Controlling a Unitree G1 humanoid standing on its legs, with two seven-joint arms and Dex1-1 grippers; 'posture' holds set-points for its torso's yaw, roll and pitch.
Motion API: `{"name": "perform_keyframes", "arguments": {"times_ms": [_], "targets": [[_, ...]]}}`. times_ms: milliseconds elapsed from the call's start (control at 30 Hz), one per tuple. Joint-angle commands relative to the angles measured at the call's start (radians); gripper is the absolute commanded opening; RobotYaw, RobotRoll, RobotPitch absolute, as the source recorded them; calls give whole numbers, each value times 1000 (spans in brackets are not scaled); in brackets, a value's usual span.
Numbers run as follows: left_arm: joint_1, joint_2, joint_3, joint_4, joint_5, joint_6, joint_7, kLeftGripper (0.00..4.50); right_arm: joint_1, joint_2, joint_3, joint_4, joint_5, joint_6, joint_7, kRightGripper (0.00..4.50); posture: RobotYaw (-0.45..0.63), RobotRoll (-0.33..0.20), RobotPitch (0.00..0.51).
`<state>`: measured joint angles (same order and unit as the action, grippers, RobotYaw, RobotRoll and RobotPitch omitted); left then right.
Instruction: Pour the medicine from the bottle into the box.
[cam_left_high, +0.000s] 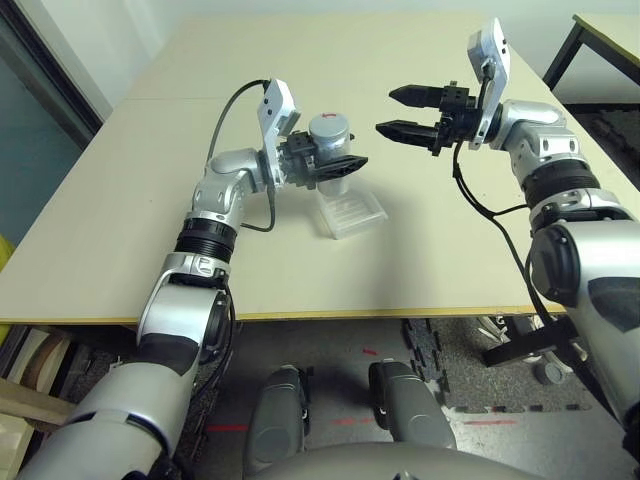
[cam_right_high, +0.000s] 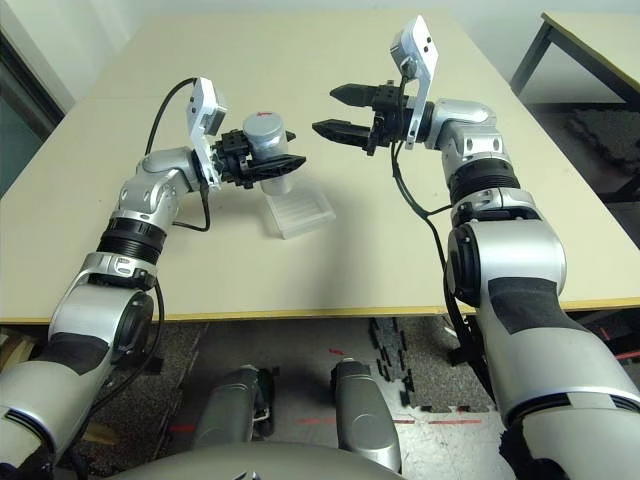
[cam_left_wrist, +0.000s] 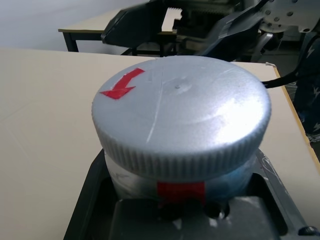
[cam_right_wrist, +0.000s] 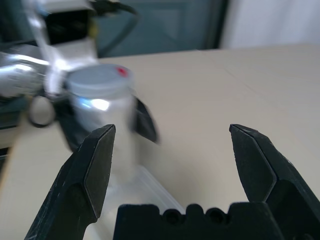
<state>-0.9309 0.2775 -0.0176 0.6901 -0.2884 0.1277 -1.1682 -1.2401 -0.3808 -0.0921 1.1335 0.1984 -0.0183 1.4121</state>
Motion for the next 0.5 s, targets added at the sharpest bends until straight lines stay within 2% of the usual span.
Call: {"name": "perform_keyframes", "arguments": {"times_ms": [33, 500], "targets": [[-27, -1, -1, 29, 9, -16, -6, 2668, 8, 17, 13, -52, 6, 16, 31, 4500, -223, 0, 77], [-57, -40, -11, 96, 34, -51, 0, 2668, 19, 99, 39, -122, 4, 39, 40, 4500, -228, 0, 80]]}}
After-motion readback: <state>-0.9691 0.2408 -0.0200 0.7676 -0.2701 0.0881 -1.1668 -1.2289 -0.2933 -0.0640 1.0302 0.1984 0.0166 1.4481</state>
